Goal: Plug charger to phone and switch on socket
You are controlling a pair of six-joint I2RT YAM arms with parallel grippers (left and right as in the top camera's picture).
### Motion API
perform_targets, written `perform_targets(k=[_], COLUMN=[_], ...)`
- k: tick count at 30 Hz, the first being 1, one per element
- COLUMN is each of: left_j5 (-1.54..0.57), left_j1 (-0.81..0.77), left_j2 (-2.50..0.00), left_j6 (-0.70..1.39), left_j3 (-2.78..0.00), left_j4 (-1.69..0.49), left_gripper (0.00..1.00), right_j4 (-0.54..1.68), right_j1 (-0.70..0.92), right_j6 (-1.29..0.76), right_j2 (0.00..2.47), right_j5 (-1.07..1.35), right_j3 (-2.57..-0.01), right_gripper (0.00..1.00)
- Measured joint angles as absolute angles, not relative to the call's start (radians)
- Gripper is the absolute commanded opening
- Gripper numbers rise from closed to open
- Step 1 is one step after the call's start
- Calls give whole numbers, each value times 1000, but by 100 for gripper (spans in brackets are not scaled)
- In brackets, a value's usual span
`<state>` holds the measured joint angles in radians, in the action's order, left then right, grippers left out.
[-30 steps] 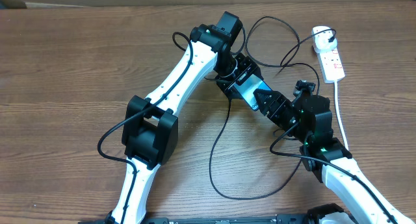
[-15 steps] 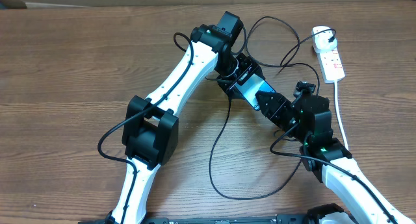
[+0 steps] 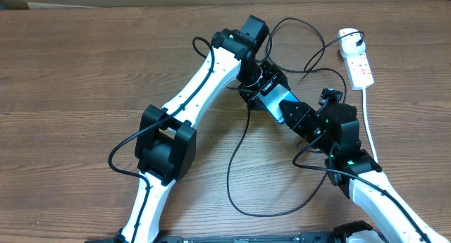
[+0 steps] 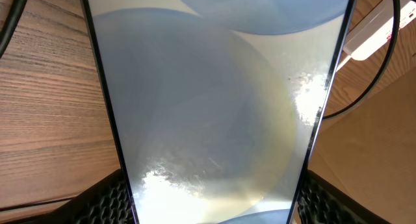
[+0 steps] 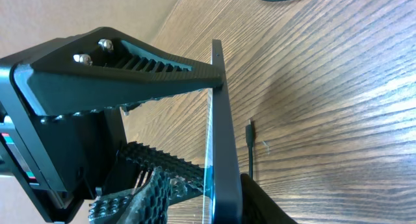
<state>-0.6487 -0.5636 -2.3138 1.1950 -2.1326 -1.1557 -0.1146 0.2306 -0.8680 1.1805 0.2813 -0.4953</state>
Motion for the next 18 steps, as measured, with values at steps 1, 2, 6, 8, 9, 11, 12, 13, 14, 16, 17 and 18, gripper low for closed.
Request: perform_targets(k=[1,2,6,8,9,11,12,13,14,16,17,18], left_j5=[-648,-646,-645,-645,-645,-645,-645,-645,-645,-645,-645,-644], left_j1=[-564,-563,-564,-564,-564,-564,-564,-564,-564,-566,-567,-568], left_j2=[-2314,-2314,-2314,-2314,-2314,-2314,-2314,-2314,-2314,-2314,-2314,-2314], left_j6=[1195,1195,1195,1195,1195,1195,1195,1195,1195,1195,1195,1195], left_j3=[-2133,-2133,-2133,-2133,-2133,-2133,-2133,-2133,-2133,-2133,-2133,-2133], left_j4=[-1156,-1156,-1155,-1155,-1155,-1155,-1155,-1155,-1155,-1155,-1155,-1155], left_gripper=[71,71,71,71,71,71,71,72,72,72,72,72], right_j4=[-115,-115,-115,-114,-114,-111,-111,-110,-107,-98,-95,-94], right_j1=[231,231,231,231,231,231,231,231,231,231,231,231], right_j6=[-867,-868,-868,-868,-867,-868,-867,-868,-868,-868,-867,-868], right_j2=[1180,1180,1180,1180,1180,1180,1180,1180,1180,1180,1180,1180], right_j5=[281,280,281,281,281,281,281,280,281,281,281,281], right_j3=[-495,-495,-495,-495,-495,-495,-495,-495,-495,-495,-495,-495], right_gripper=[28,28,28,28,28,28,28,28,27,26,25,24])
